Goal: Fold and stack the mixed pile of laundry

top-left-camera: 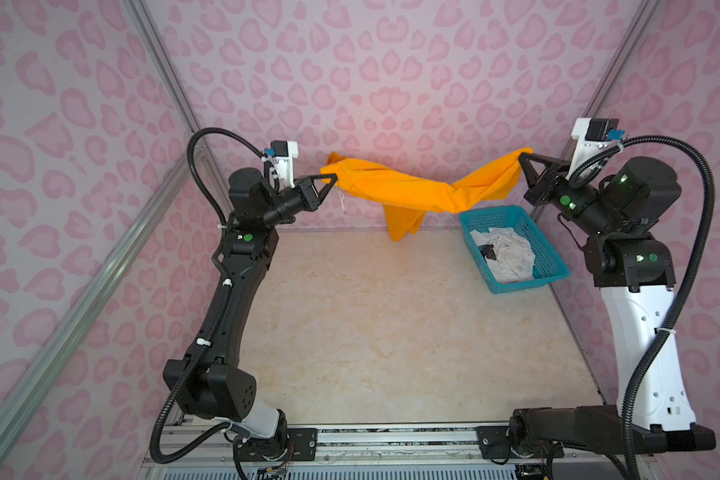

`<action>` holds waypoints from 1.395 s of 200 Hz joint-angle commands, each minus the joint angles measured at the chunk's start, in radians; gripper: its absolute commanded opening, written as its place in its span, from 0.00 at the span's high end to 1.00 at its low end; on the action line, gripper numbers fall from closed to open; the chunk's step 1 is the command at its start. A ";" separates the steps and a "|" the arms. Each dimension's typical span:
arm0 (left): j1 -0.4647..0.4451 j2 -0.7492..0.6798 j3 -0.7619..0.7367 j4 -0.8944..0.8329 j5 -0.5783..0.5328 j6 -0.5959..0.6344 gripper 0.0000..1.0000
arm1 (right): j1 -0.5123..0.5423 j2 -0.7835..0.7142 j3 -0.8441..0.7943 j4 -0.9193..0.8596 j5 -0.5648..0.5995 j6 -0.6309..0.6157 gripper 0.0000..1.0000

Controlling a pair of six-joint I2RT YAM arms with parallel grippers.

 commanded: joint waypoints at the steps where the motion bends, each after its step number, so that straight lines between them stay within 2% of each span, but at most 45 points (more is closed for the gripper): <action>1: 0.010 -0.108 -0.282 0.057 -0.073 0.031 0.97 | 0.032 -0.085 -0.237 -0.012 -0.035 -0.043 1.00; 18: 0.012 -0.185 -0.472 -0.094 -0.213 0.029 0.97 | 0.118 -0.150 -0.448 -0.060 0.021 -0.040 1.00; 39: 0.013 -0.251 -0.656 -0.267 -0.367 -0.029 0.97 | 0.231 -0.190 -0.664 -0.086 0.083 0.038 1.00; 51: 0.012 -0.266 -0.739 -0.308 -0.377 -0.059 0.97 | 0.272 -0.191 -0.785 -0.120 0.140 0.128 1.00; 71: 0.001 -0.287 -0.853 -0.322 -0.346 -0.094 0.97 | 0.275 -0.192 -0.975 -0.109 0.119 0.250 1.00; 98: -0.032 -0.346 -0.931 -0.378 -0.367 -0.111 0.97 | 0.274 -0.227 -1.105 -0.134 0.194 0.352 1.00; 129: -0.083 -0.421 -0.948 -0.473 -0.366 -0.111 0.97 | 0.274 -0.259 -1.120 -0.202 0.314 0.376 1.00; 155: -0.128 -0.414 -0.955 -0.561 -0.332 -0.096 0.97 | 0.274 -0.212 -1.090 -0.281 0.428 0.376 1.00; 198: -0.218 -0.379 -0.994 -0.676 -0.513 -0.108 0.97 | 0.276 -0.155 -1.044 -0.384 0.478 0.368 1.00; 258: -0.327 -0.313 -1.031 -0.667 -0.611 -0.134 0.97 | 0.278 -0.149 -0.872 -0.511 0.685 0.266 0.93; 279: -0.355 -0.326 -1.054 -0.659 -0.608 -0.155 0.97 | 0.276 -0.135 -0.837 -0.484 0.689 0.234 0.84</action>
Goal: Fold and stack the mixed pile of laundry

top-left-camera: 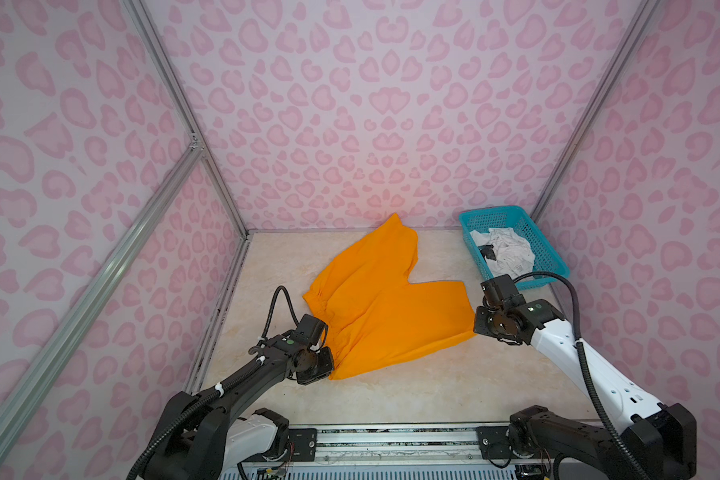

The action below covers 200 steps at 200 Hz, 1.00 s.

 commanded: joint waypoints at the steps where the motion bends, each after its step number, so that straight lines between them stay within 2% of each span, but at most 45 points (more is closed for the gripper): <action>1: -0.024 -0.010 -0.023 -0.016 -0.038 -0.027 0.97 | -0.002 0.014 0.026 -0.010 0.070 -0.061 0.84; 27: -0.037 -0.062 -0.052 -0.030 -0.038 -0.057 0.94 | -0.003 0.049 0.051 0.038 -0.030 -0.090 0.69; 45: -0.037 -0.090 -0.066 -0.051 -0.029 -0.055 0.84 | -0.003 0.087 0.056 0.109 -0.158 -0.130 0.58; 52: -0.037 -0.100 -0.064 -0.061 -0.020 -0.049 0.76 | -0.001 0.112 0.060 0.136 -0.217 -0.138 0.56; 65: -0.037 -0.123 -0.049 -0.080 0.006 -0.032 0.59 | 0.002 0.155 0.069 0.168 -0.278 -0.145 0.56; 70: -0.037 -0.134 -0.042 -0.082 0.013 -0.035 0.56 | 0.004 0.177 0.070 0.181 -0.299 -0.149 0.56; 88: -0.035 -0.184 0.033 -0.136 -0.026 -0.042 0.52 | 0.014 0.259 0.078 0.199 -0.338 -0.165 0.59; 110: -0.005 -0.201 0.170 -0.176 -0.111 -0.024 0.45 | 0.024 0.327 0.047 0.231 -0.329 -0.163 0.63; 137: 0.072 -0.136 0.287 -0.115 -0.144 0.029 0.47 | 0.027 0.364 -0.034 0.307 -0.329 -0.116 0.67; 156: 0.128 -0.064 0.328 -0.050 -0.094 0.053 0.58 | 0.035 0.384 -0.078 0.338 -0.327 -0.076 0.68; 187: 0.169 0.073 0.304 0.170 -0.080 0.078 0.63 | 0.084 0.412 -0.139 0.390 -0.309 -0.024 0.68; 190: 0.176 0.094 0.301 0.197 -0.074 0.078 0.67 | 0.088 0.418 -0.144 0.391 -0.308 -0.022 0.68; 200: 0.197 0.170 0.303 0.260 -0.049 0.079 0.71 | 0.101 0.432 -0.155 0.394 -0.307 -0.012 0.68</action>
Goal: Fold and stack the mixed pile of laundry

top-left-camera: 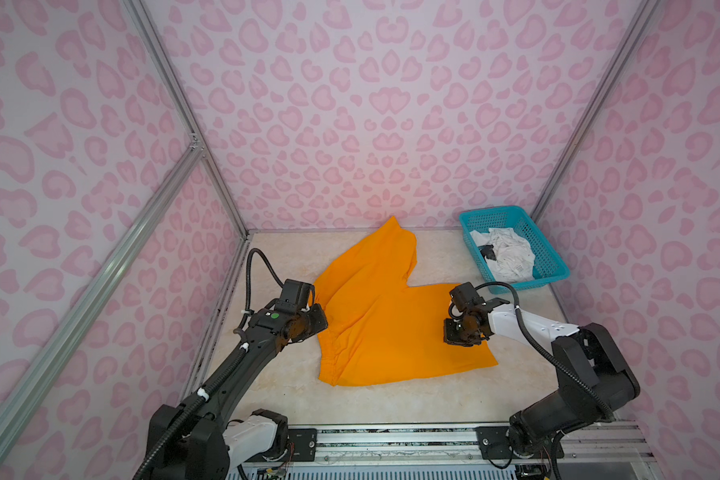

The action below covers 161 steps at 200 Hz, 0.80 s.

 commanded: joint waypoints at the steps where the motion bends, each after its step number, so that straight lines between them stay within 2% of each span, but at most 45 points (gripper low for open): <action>1: 0.043 0.132 -0.008 0.227 0.034 0.029 0.72 | 0.025 0.031 -0.031 0.050 0.008 0.055 0.68; 22: 0.077 0.279 0.027 0.307 0.056 0.023 0.82 | 0.038 0.031 -0.074 0.063 -0.006 0.084 0.68; 41: 0.095 0.371 0.076 0.341 0.059 0.020 0.85 | 0.046 0.004 -0.118 0.070 -0.016 0.112 0.68; 74: 0.133 0.518 0.194 0.304 0.069 0.037 0.93 | 0.094 -0.072 -0.177 0.020 -0.026 0.157 0.69; 108: 0.163 0.587 0.250 0.267 0.064 0.069 0.95 | 0.160 -0.168 -0.211 -0.035 -0.037 0.217 0.68; 130: 0.164 0.580 0.246 0.235 0.050 0.108 0.95 | 0.130 -0.198 -0.177 -0.068 -0.039 0.183 0.66; 161: 0.163 0.551 0.198 0.218 0.061 0.141 0.97 | 0.000 -0.176 -0.003 -0.057 -0.079 0.040 0.64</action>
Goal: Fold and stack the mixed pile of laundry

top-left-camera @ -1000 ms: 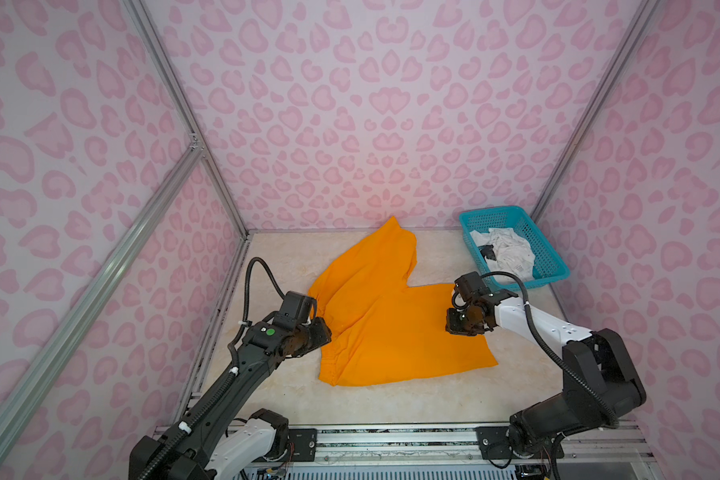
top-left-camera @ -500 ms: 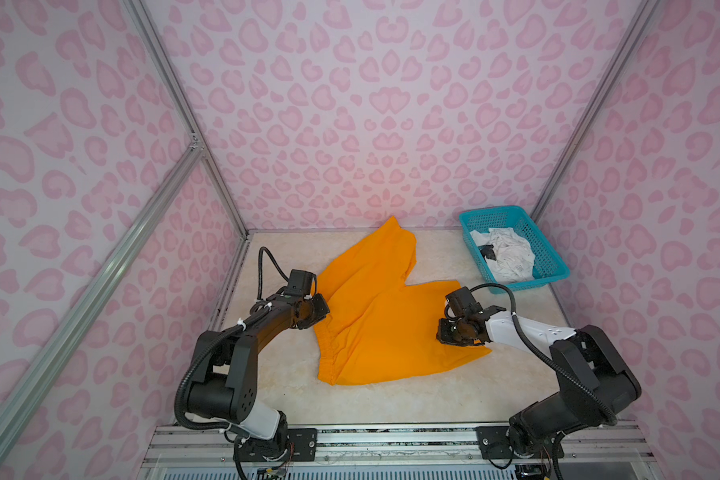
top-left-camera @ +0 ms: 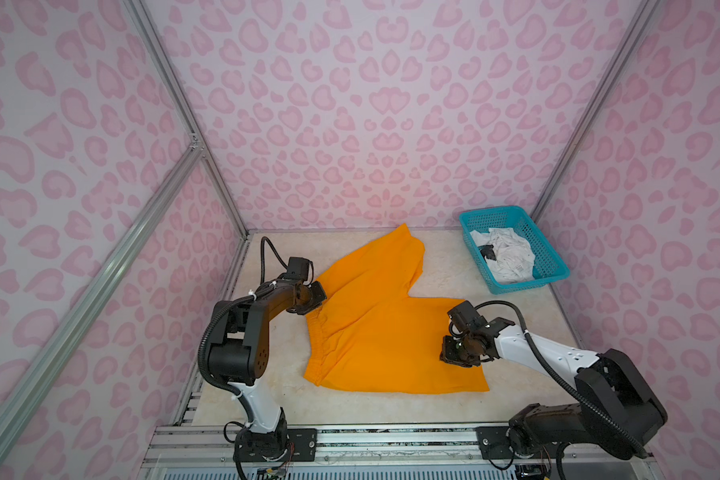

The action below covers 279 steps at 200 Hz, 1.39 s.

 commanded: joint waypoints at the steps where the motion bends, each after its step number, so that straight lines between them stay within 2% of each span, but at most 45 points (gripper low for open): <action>1: 0.001 -0.027 -0.036 -0.035 0.002 0.050 0.97 | -0.079 0.022 0.114 -0.020 -0.029 -0.121 0.64; 19: 0.000 -0.041 -0.074 -0.033 0.009 0.061 0.97 | -0.146 0.098 0.241 0.041 -0.091 -0.191 0.64; 40: 0.002 -0.058 -0.115 -0.026 0.005 0.075 0.97 | -0.198 0.270 0.419 0.096 -0.149 -0.286 0.66; 70: 0.000 -0.063 -0.128 -0.025 0.006 0.088 0.97 | -0.238 0.532 0.667 0.152 -0.237 -0.305 0.73; 111: -0.006 -0.062 -0.116 -0.029 0.026 0.080 0.97 | -0.202 0.791 0.987 0.080 -0.189 -0.304 0.63; 131: -0.008 -0.066 -0.112 -0.034 0.027 0.081 0.97 | -0.195 0.844 1.033 0.091 -0.157 -0.279 0.61; 150: -0.008 -0.070 -0.108 -0.045 0.020 0.087 0.97 | -0.193 0.885 1.087 0.037 -0.086 -0.276 0.65; 176: -0.007 -0.075 -0.106 -0.054 0.005 0.093 0.97 | -0.193 0.885 1.073 0.043 -0.024 -0.268 0.68; 211: -0.006 -0.058 -0.085 -0.062 0.015 0.096 0.97 | -0.196 0.912 1.075 0.107 -0.113 -0.266 0.63; 252: -0.007 -0.060 -0.071 -0.074 0.010 0.100 0.97 | -0.194 1.008 1.166 0.084 -0.124 -0.258 0.62; 270: -0.006 -0.059 -0.067 -0.078 0.011 0.099 0.97 | -0.190 1.041 1.211 0.063 -0.118 -0.265 0.66; 279: -0.006 -0.059 -0.066 -0.080 0.010 0.100 0.97 | -0.185 1.055 1.236 0.039 -0.100 -0.270 0.73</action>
